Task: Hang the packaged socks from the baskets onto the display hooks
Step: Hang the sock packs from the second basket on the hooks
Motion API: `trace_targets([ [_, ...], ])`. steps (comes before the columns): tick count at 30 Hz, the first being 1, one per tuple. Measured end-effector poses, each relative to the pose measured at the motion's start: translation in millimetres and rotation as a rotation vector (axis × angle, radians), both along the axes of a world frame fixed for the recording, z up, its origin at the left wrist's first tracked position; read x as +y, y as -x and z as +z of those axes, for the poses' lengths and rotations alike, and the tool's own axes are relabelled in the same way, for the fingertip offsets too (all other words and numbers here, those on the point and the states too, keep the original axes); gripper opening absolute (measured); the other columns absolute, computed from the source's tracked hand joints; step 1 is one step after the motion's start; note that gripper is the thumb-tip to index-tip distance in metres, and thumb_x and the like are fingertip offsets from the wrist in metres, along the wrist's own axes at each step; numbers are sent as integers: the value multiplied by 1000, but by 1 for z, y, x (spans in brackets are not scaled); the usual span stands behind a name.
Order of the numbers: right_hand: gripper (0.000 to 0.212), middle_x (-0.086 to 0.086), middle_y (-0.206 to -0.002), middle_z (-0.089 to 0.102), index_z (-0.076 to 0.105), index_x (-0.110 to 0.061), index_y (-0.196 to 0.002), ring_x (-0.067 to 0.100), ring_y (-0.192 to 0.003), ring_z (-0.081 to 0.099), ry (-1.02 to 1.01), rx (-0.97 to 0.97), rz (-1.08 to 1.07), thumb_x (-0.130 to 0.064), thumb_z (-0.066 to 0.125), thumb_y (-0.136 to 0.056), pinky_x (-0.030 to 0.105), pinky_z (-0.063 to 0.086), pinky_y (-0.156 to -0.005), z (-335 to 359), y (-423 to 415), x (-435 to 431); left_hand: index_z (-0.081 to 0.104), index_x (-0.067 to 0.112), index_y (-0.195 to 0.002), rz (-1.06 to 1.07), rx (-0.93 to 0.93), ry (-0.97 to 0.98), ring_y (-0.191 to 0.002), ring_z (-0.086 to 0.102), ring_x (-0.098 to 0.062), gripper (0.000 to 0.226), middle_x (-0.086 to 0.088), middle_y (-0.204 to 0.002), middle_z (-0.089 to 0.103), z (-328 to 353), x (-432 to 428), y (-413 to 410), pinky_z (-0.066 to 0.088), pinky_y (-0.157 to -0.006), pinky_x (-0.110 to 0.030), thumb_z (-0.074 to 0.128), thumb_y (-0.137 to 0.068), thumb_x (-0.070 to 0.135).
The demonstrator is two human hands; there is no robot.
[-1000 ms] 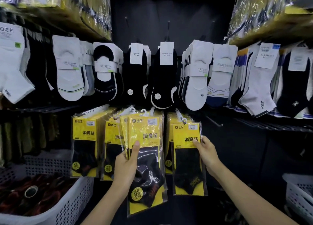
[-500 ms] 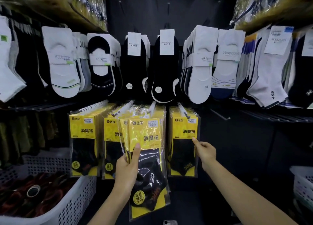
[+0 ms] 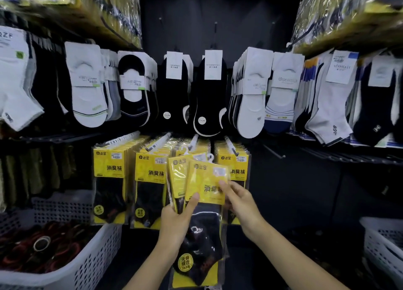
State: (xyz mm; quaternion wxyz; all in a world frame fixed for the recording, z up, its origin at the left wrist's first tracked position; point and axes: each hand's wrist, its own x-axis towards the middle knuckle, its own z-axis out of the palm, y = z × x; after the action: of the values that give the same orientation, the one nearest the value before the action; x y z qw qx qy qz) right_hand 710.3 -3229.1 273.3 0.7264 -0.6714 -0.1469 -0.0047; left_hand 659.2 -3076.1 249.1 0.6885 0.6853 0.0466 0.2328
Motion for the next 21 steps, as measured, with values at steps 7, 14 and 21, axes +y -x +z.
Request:
trace_targets([
  [7,21,1,-94,76,68,-14,-103,16,-87,72,-112,44,-52,-27,65,-88,26,58,-72,-3,10,-10,68,5,-84,-41,-31,-15,-66,67,-23,59,-10,-58,64,7,-10,10,53,-66,-16,62,-66,61],
  [14,24,13,-106,70,63,-7,-110,28,-101,67,-46,90,-275,-22,47,-100,44,51,-94,-12,-10,-44,21,18,-57,129,11,-117,-34,18,-8,55,10,-37,16,16,11,9,23,-37,-16,53,-86,52],
  [21,17,-2,-103,67,61,-25,-94,5,-88,62,26,-45,-359,-21,46,-100,16,46,-68,14,-38,-59,20,21,-50,110,-3,-103,-35,18,-5,57,10,-37,18,17,20,2,23,-49,-26,53,-90,46],
])
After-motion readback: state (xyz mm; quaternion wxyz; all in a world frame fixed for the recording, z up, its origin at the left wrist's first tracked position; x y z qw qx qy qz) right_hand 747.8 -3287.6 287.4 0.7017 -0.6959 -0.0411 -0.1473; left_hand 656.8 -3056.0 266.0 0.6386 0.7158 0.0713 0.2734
